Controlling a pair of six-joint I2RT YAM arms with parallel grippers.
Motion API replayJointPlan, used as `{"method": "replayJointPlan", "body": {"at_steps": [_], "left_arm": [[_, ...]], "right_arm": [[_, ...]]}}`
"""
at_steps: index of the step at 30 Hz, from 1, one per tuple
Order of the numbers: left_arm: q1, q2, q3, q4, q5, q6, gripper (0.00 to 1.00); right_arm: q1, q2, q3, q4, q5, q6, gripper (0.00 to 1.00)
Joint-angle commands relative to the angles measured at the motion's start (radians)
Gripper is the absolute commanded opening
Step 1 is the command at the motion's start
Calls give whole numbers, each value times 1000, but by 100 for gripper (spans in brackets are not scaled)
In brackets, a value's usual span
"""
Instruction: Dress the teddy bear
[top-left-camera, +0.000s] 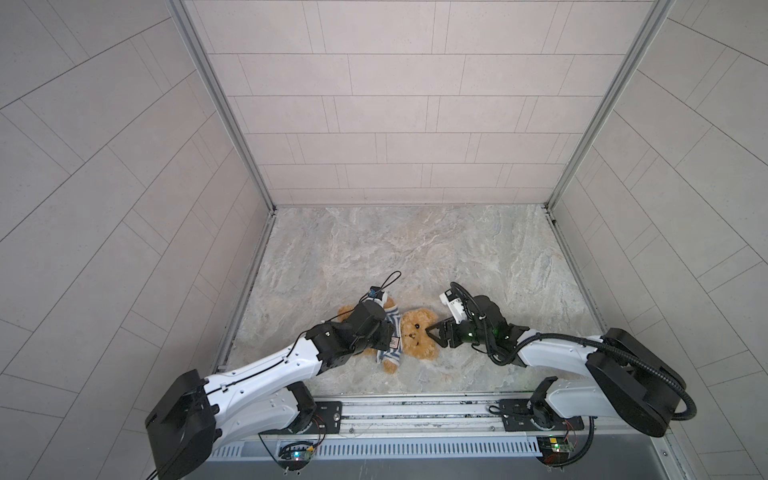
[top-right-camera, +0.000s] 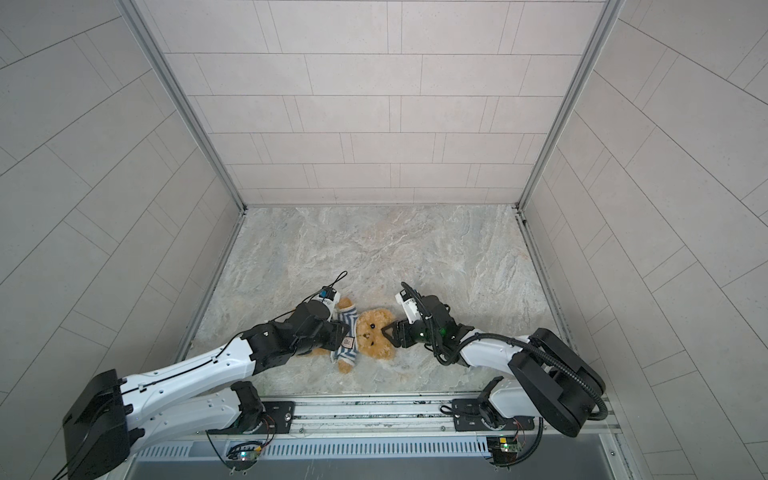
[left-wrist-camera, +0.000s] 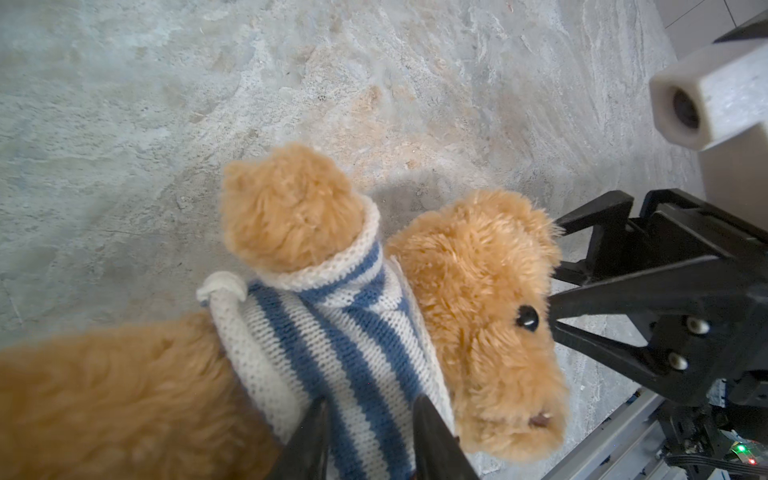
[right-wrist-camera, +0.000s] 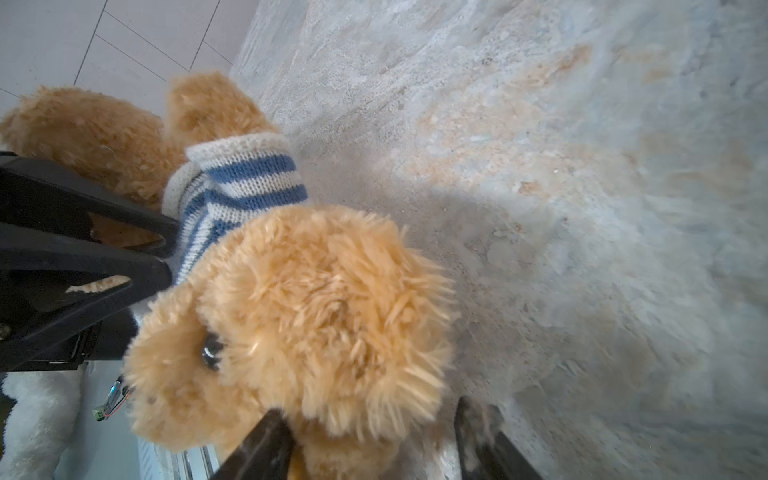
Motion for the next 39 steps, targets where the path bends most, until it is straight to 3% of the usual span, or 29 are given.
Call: {"method": "replayJointPlan", "body": {"at_steps": [1,7,11,19,21,25,27,32,39], "left_arm": [[8,5,-70,39,30,-40,36],[9,-5,-150,128,44,-90,33],[9,-48,-179,140,32,-98,33],[9,-126,-215,157,30,-118,34],[9,-158,-192,113,16,-106,36],[25,-244,-147,37,23,-71,47],[70,-272,-150,41,86,-74,50],[139,-345,-176,62,151,-108,47],[144,-334,-198,180,189,-160,45]], "right_arm": [[6,32,-10,132,-62,69,64],[6,70,-11,194,-91,99,58],[7,95,-8,260,-120,130,34],[7,90,15,297,-152,125,0],[3,24,27,211,-131,72,0],[35,-170,176,-339,4,-203,0],[38,-228,216,-472,44,-310,0],[35,-294,255,-595,117,-453,0],[45,-295,263,-606,118,-490,0]]}}
